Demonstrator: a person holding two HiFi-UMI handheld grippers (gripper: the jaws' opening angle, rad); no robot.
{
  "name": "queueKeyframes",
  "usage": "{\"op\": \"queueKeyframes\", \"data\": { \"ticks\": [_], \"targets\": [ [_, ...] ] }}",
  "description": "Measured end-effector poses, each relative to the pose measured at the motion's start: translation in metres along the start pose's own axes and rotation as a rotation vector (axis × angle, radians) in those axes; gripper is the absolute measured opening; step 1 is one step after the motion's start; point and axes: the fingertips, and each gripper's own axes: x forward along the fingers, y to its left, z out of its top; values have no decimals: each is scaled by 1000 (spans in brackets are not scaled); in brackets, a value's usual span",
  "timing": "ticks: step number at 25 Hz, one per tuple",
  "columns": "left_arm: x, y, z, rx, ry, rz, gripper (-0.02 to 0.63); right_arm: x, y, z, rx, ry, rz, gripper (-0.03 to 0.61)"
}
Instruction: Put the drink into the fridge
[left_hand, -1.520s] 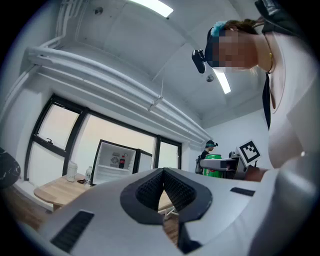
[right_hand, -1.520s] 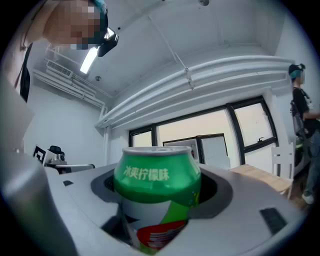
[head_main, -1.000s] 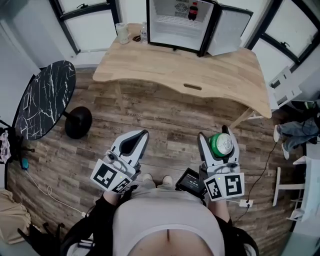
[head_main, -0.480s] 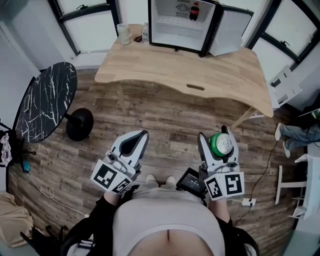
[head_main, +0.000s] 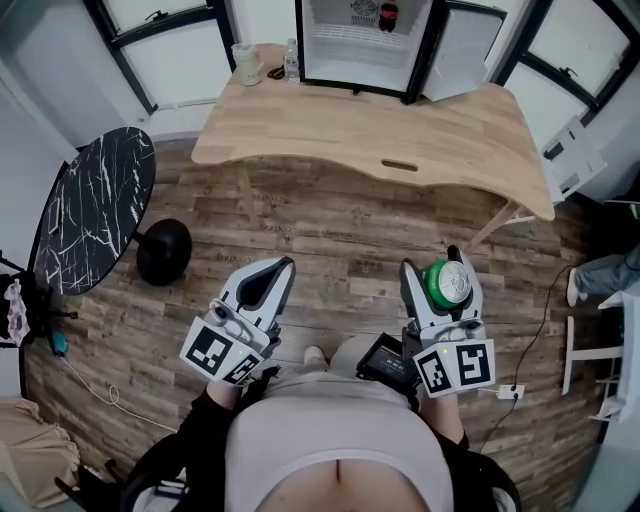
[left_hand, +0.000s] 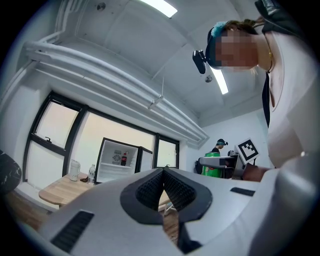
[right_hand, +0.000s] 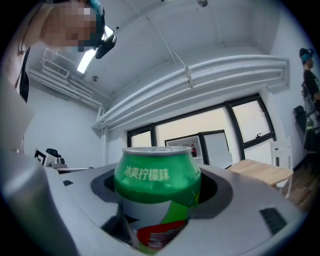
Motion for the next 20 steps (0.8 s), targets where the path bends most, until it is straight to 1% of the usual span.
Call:
{"op": "queueKeyframes", "data": {
  "ticks": [4,11,16,20],
  "targets": [
    [3,3,-4,-9,9,-13,5,3,-6,-2,23,10,-11,359],
    [34,23,-11,-15,6,-4,5,28,-29,1,51,-53,-28,359],
    [73,48,-12,-8,3,20,5,68,-60,7,55,-85,-34,359],
    [118,72,-11,4,-9,27,5,109,-90,10,27,-76,-20,359]
  ]
}}
